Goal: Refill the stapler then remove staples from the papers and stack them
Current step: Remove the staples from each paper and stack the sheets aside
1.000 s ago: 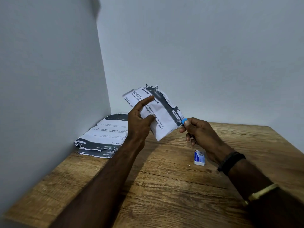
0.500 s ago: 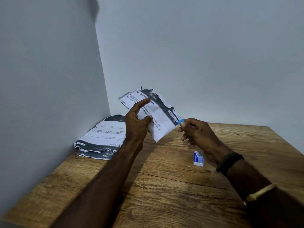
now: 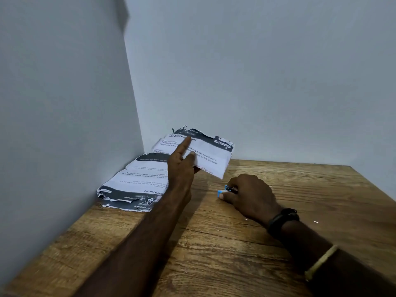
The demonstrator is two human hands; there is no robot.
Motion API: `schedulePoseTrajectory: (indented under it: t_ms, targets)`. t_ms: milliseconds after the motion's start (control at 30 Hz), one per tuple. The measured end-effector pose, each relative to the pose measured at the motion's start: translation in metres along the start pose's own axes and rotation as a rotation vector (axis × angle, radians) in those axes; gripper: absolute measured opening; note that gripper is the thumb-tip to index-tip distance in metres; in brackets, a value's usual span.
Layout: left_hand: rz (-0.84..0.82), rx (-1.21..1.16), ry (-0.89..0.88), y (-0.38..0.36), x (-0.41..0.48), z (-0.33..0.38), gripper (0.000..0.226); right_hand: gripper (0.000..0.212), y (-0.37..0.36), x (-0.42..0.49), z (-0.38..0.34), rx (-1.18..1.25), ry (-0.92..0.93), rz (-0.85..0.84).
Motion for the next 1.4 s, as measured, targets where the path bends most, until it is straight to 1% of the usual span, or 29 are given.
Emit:
schedulePoseTrajectory:
  t_ms: [167, 233, 267, 333, 400, 500, 533, 600, 667, 767, 833, 867, 900, 933, 967, 1033, 1200, 1333, 1400]
  targets:
    - [-0.078, -0.017, 0.062, -0.012, -0.006, -0.007, 0.052, 0.045, 0.003, 0.002, 0.002, 0.007, -0.012, 0.002]
    - [-0.097, 0.009, 0.087, -0.016, -0.008, -0.010, 0.055, 0.054, 0.007, 0.001, -0.002, -0.009, 0.030, 0.030]
    - [-0.114, 0.033, 0.094, -0.018, -0.009, -0.012, 0.057, 0.058, 0.010, 0.000, -0.004, 0.025, 0.046, 0.063]
    - [-0.166, 0.079, 0.096, -0.024, -0.013, -0.013, 0.060, 0.054, 0.018, -0.001, -0.007, 0.257, 0.026, 0.126]
    - [-0.234, 0.096, 0.109, -0.032, -0.018, -0.016, 0.061, 0.047, 0.023, -0.001, -0.009, 0.539, -0.052, 0.144]
    - [-0.342, 0.110, 0.135, -0.043, -0.027, -0.021, 0.064, 0.037, 0.028, -0.002, -0.007, 0.774, -0.191, 0.225]
    - [-0.383, 0.117, 0.133, -0.046, -0.030, -0.023, 0.069, 0.031, 0.028, -0.002, -0.006, 0.870, -0.234, 0.233]
    - [-0.490, 0.115, 0.146, -0.057, -0.041, -0.026, 0.086, 0.022, 0.026, -0.006, -0.006, 1.089, -0.293, 0.211]
    - [-0.553, 0.085, 0.186, -0.064, -0.050, -0.030, 0.097, 0.015, 0.025, -0.007, -0.006, 1.184, -0.328, 0.219]
    - [-0.577, 0.035, 0.218, -0.073, -0.056, -0.034, 0.090, 0.010, 0.025, -0.008, -0.003, 1.283, -0.381, 0.268]
    - [-0.594, 0.010, 0.226, -0.074, -0.058, -0.036, 0.073, 0.005, 0.026, -0.007, 0.001, 1.361, -0.406, 0.300]
    - [-0.597, 0.033, 0.206, -0.073, -0.058, -0.034, 0.061, 0.003, 0.028, -0.007, 0.004, 1.382, -0.411, 0.321]
    - [-0.613, 0.062, 0.184, -0.073, -0.059, -0.031, 0.051, 0.007, 0.030, -0.006, 0.009, 1.397, -0.422, 0.345]
    - [-0.612, 0.099, 0.146, -0.074, -0.061, -0.025, 0.047, 0.010, 0.032, -0.005, 0.015, 1.415, -0.438, 0.371]
    - [-0.598, 0.131, 0.103, -0.072, -0.061, -0.021, 0.049, 0.013, 0.034, -0.004, 0.023, 1.432, -0.461, 0.398]
    - [-0.563, 0.143, 0.079, -0.070, -0.060, -0.017, 0.055, 0.018, 0.039, -0.002, 0.040, 1.461, -0.504, 0.449]
    - [-0.475, 0.160, 0.097, -0.089, -0.056, -0.023, 0.049, 0.022, 0.055, 0.001, 0.073, 1.491, -0.544, 0.530]
    - [-0.455, 0.255, 0.043, -0.127, -0.043, -0.029, 0.048, 0.019, 0.076, -0.003, 0.099, 1.395, -0.577, 0.691]
    - [-0.470, 0.331, 0.010, -0.149, -0.038, -0.033, 0.044, 0.017, 0.087, -0.007, 0.115, 1.316, -0.598, 0.779]
Point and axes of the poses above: each hand's wrist, its own x-axis towards the middle knuckle, its own y-axis out of the back of the hand, z = x × y, the point moved 5 cm from there along x, towards the middle knuckle, and after that the axes turned 4 degrees about x, right-handed, at the moved point
